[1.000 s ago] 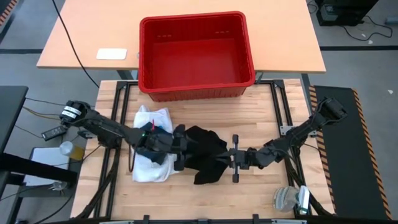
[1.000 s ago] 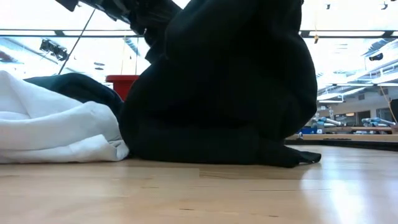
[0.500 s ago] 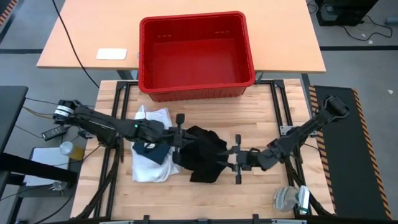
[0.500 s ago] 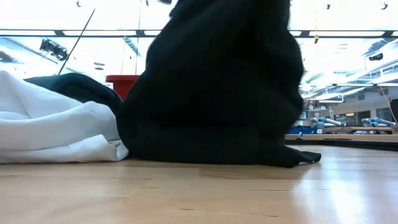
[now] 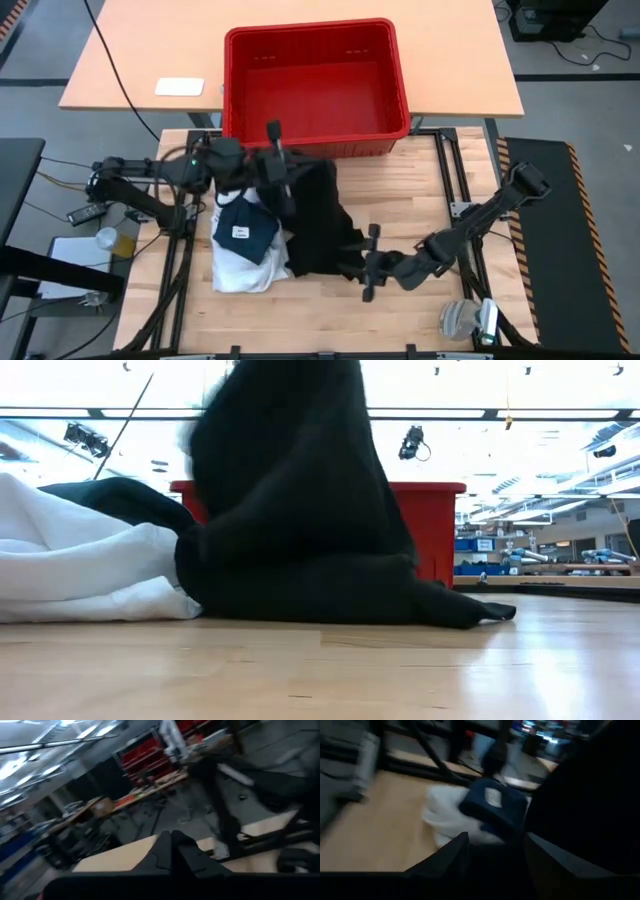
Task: Fold laundry
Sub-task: Fold the black shirt
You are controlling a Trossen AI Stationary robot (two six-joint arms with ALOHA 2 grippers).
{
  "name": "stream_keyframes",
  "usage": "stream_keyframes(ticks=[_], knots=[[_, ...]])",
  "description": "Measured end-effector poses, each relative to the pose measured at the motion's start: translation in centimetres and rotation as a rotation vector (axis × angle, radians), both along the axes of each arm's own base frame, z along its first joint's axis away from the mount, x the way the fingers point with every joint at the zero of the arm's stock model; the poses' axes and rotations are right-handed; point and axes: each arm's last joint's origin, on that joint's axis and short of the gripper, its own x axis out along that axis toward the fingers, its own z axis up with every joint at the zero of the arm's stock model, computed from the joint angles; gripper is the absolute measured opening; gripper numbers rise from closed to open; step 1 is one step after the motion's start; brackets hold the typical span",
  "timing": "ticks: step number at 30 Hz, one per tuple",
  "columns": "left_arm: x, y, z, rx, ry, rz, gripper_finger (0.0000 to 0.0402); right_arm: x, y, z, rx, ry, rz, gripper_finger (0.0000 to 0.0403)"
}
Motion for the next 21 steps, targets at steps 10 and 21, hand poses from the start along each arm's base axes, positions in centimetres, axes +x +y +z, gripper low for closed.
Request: stream_keyframes(ticks=[10,21], knots=[[-0.7,0.7,2.1,0.009,-0.022,0.155,0.0001,3.8,-1.5,-6.1,0.204,0.181,0.072,0.0192],[-1.9,-0.2,4.0,0.042,-0.033,0.213,0.0004,4.6,-4.9,-13.1,0.259,0.53,-0.088,0.0176]])
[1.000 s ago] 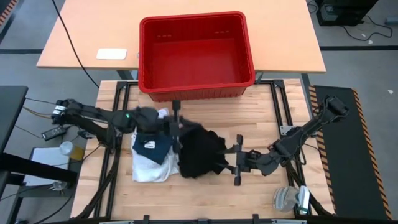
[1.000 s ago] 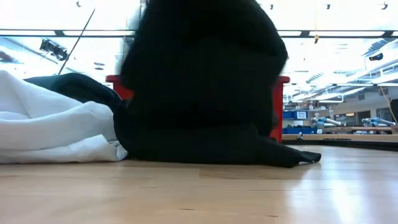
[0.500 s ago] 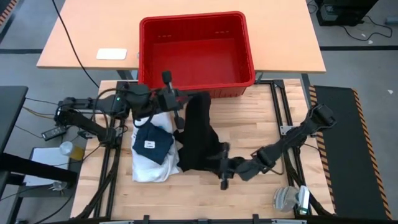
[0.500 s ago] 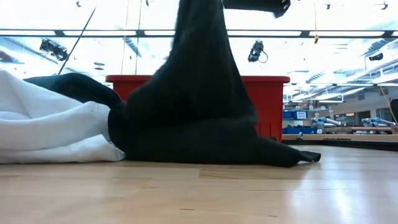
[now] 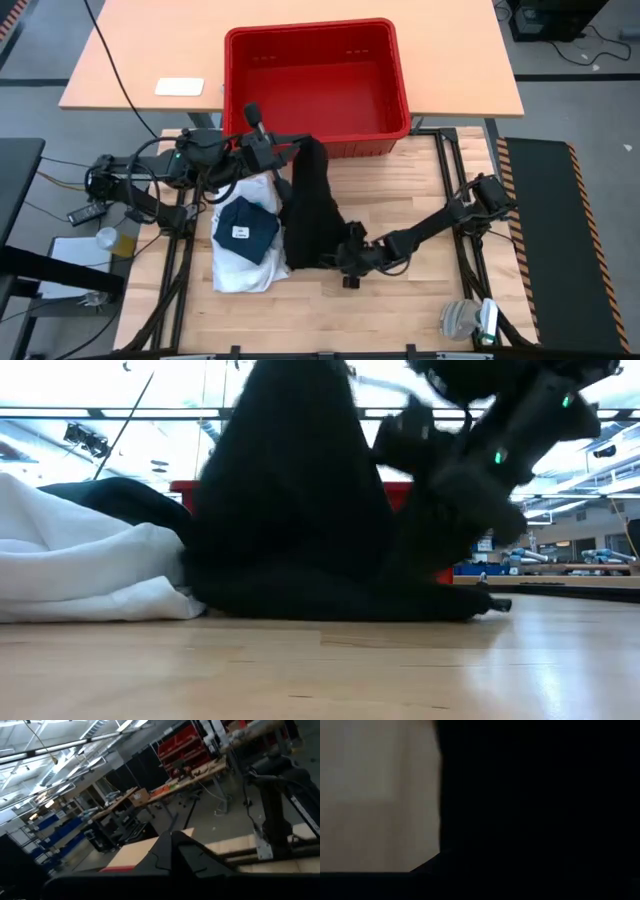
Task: Fold laundry
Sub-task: Fold the black shirt
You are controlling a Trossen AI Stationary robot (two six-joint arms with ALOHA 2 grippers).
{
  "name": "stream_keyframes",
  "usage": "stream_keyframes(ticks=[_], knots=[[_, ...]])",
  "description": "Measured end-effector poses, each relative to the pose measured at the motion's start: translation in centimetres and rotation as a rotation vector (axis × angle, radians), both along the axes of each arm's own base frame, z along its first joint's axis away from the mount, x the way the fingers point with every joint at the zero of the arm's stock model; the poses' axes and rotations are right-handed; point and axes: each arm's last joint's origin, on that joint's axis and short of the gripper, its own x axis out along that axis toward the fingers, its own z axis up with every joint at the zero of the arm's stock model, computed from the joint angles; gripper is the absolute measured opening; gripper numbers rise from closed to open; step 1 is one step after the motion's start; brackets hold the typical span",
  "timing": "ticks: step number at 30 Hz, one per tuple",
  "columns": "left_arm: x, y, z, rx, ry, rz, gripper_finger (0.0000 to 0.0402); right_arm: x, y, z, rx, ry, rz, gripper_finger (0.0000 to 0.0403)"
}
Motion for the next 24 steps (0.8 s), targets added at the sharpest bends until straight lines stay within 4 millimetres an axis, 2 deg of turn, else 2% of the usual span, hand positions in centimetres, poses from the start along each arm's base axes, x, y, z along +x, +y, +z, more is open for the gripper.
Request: stream_keyframes(ticks=[5,8,9,11,13,15,18,21,24], knots=[[-0.5,-0.9,0.3,0.002,0.045,0.012,0.0005,-1.7,-2.9,0.1,-0.082,0.185,-0.215,0.0171],[-0.7,-1.3,0.3,-0.001,0.052,0.015,0.0005,-4.1,-5.8,1.4,-0.236,0.277,-0.47,0.0166],[-0.7,-1.4,0.3,0.0,0.057,0.013,0.0005,-4.9,-6.6,2.3,-0.274,0.275,-0.566,0.0165],[-0.8,-1.6,0.1,0.003,0.075,0.014,0.0006,-5.9,-7.6,5.5,-0.32,0.2,-0.714,0.0161],[-0.8,-1.7,-0.1,0.006,0.097,0.017,0.0006,-6.8,-7.7,8.4,-0.343,0.12,-0.762,0.0158],[-0.8,-1.6,-0.4,0.013,0.131,0.017,0.0006,-7.1,-6.8,11.0,-0.306,0.017,-0.722,0.0157],[-0.8,-1.4,-0.9,0.019,0.182,0.025,0.0006,-7.6,-5.3,14.5,-0.234,-0.102,-0.564,0.0158],[-0.6,-1.1,-1.1,-0.004,0.186,0.037,0.0006,-7.2,-3.6,16.2,-0.161,-0.191,-0.363,0.0157],[-0.5,-1.0,-1.2,-0.005,0.194,0.041,0.0006,-6.0,-1.8,16.9,-0.131,-0.29,-0.205,0.0156]])
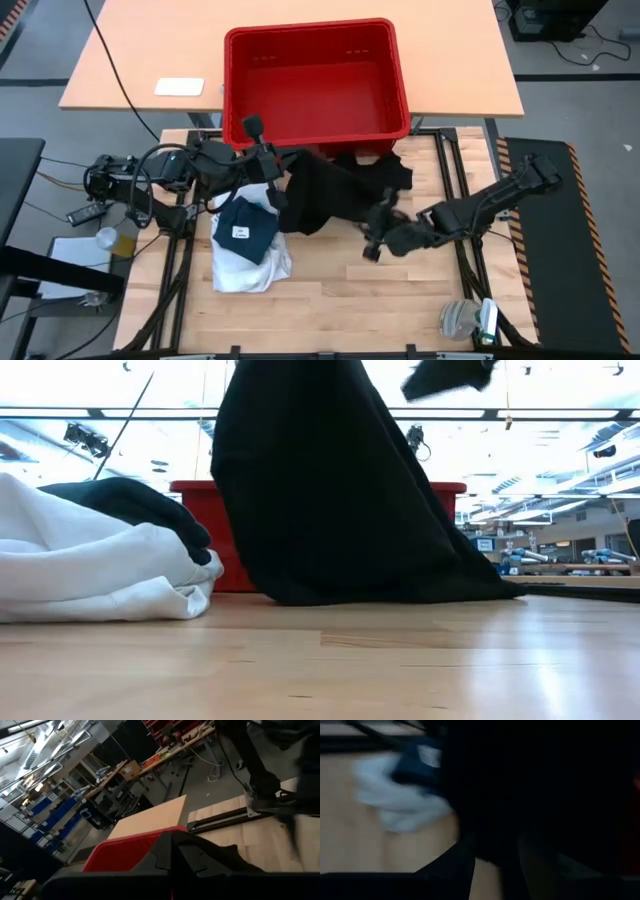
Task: Fold laundry
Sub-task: Fold the black shirt
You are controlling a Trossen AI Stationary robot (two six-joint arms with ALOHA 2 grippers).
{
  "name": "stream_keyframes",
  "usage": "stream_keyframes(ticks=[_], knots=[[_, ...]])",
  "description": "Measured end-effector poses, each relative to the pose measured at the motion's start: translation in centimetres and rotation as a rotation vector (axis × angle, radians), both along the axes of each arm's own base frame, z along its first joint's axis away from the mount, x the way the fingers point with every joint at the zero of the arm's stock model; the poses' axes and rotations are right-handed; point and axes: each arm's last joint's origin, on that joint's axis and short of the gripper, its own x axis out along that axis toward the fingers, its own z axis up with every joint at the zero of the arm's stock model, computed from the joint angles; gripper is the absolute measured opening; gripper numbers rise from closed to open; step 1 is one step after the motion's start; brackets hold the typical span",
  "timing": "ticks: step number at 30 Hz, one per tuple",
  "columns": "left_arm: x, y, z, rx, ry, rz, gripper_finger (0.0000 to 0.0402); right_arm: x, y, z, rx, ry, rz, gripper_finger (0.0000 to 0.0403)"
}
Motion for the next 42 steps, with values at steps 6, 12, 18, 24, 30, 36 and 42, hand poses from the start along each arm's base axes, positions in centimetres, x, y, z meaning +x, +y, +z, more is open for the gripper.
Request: stream_keyframes(ticks=[6,12,18,24,30,36,42], knots=[[0.0,0.0,-0.1,-0.004,0.008,0.021,0.0006,4.5,3.7,-3.5,-0.111,-0.061,0.188,0.0156],[-0.2,0.1,-0.7,0.016,0.071,0.056,0.0006,8.5,1.8,-9.0,-0.104,0.009,0.153,0.0166],[-0.3,0.2,-1.2,0.017,0.122,0.058,0.0006,11.2,-1.8,-13.4,-0.045,0.071,0.125,0.0209],[-0.6,0.5,-2.0,0.04,0.215,0.112,0.0006,12.6,-4.6,-16.1,-0.01,0.086,0.099,0.0268],[-0.9,1.4,-2.8,0.052,0.302,0.164,0.0006,13.3,-5.7,-18.4,0.004,0.107,0.144,0.0278],[-1.4,2.4,-3.5,0.088,0.395,0.262,0.0006,13.1,-6.0,-19.6,0.002,0.156,0.118,0.0207],[-2.1,3.4,-3.4,0.126,0.412,0.393,0.0006,12.6,-5.8,-19.3,0.005,0.21,0.116,0.0053]])
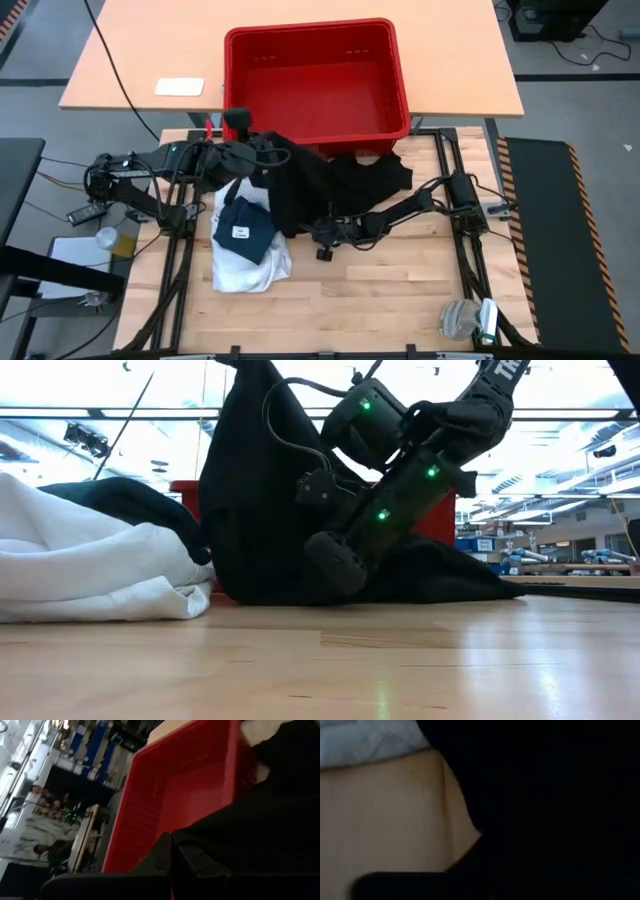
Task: Fold laundry
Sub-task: Fold the black shirt
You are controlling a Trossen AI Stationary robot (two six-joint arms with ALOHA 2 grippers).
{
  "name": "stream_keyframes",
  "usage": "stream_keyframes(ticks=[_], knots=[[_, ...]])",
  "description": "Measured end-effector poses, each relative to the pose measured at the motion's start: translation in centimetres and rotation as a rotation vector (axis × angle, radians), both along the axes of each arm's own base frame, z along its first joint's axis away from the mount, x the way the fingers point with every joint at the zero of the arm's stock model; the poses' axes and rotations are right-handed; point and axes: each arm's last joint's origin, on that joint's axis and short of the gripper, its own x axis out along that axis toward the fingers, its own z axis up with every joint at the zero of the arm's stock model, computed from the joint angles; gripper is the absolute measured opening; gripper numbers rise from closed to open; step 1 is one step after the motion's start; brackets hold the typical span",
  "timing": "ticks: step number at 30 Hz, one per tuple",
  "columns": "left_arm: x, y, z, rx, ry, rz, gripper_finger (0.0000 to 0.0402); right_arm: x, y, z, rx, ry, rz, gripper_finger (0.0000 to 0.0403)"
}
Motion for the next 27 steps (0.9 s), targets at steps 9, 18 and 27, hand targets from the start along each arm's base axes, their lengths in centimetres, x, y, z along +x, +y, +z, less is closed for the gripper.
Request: stream_keyframes(ticks=[9,18,27], knots=[[-3.7,0.8,1.9,-0.002,-0.092,0.048,0.0006,-5.6,1.9,10.2,0.049,0.097,-0.086,0.0025],[-7.9,1.3,3.8,-0.169,-0.306,-0.034,0.0006,-16.6,3.3,28.1,0.135,-0.363,0.013,0.0017],[-9.5,0.9,4.0,-0.311,-0.353,-0.154,0.0006,-23.1,1.5,32.5,0.219,-0.58,0.008,0.0015]])
